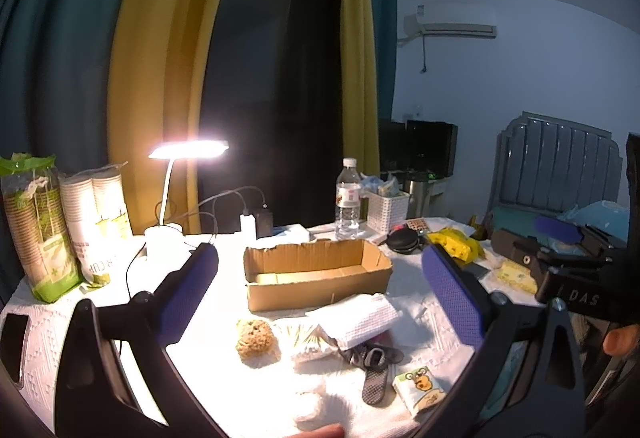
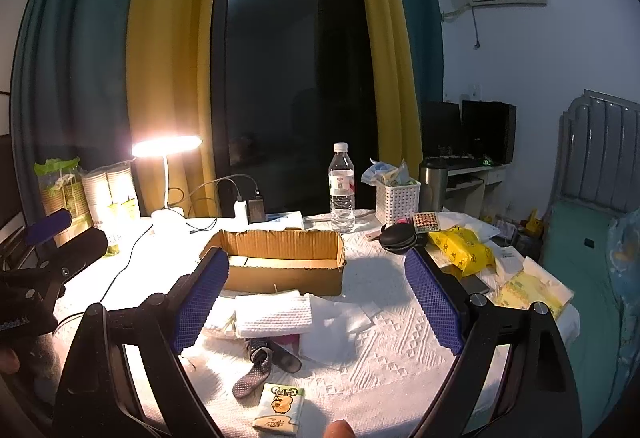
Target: Organize soft objects
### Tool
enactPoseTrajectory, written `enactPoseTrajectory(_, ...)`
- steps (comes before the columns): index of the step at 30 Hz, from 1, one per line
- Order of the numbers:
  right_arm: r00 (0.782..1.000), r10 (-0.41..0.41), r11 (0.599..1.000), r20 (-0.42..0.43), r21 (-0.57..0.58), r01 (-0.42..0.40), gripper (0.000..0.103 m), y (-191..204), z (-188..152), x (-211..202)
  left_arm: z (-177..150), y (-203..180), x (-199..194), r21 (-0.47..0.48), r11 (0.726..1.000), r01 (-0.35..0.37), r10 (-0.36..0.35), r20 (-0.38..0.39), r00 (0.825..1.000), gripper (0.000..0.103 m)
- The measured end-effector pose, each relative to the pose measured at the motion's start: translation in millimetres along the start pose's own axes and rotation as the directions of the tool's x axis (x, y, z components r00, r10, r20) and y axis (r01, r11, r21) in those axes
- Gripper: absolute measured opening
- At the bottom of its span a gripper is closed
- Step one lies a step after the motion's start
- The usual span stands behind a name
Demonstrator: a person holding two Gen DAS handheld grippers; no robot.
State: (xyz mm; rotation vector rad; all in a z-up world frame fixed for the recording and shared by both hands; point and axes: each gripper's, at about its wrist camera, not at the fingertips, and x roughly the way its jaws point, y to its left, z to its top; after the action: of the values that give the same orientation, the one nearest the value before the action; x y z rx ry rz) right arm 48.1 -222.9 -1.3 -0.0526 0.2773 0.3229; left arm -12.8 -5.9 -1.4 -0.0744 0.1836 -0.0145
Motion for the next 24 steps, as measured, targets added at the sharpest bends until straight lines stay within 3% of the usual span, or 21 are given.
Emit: enactPoseTrajectory(24, 1.000, 0.011, 1.000, -0.009, 0.014, -0.011, 0.092, -5.2, 3.2, 0.5, 1.2, 3.2, 3.4, -0.003, 1.000, 0.011, -0.011, -0.018, 1.000, 0.102)
